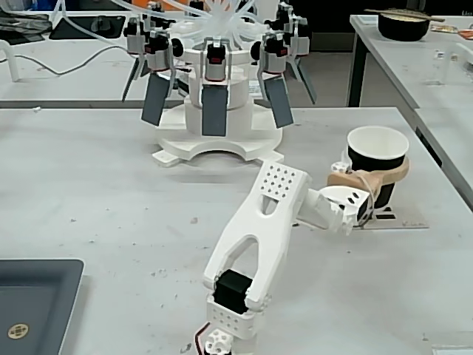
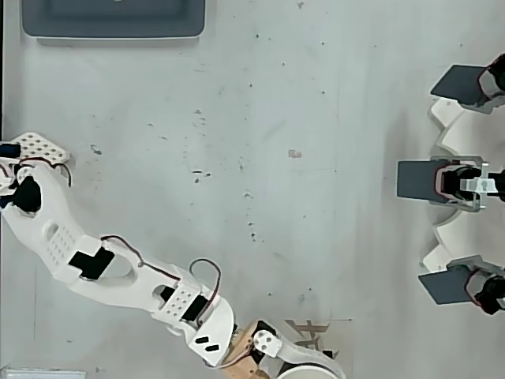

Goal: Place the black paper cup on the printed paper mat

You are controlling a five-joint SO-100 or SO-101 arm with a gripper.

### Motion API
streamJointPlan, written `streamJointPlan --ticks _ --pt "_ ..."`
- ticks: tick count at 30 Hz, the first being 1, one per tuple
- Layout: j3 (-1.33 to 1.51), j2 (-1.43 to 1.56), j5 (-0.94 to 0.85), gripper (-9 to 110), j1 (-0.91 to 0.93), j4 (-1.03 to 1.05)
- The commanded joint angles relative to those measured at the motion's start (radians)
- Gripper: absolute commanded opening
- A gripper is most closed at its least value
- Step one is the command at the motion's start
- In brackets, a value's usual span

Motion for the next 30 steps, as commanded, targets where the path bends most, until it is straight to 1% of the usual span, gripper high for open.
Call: streamJointPlan --ticks 1,8,17,30 --pt "-0.092 -0.009 0.008 12 0.015 0.014" --pt "-0.196 -0.103 0.017 12 0.014 0.028" --pt "-0.193 -0.140 0.037 14 0.014 0.012" --pt "-0.127 -0.054 0.032 38 0.029 0.049"
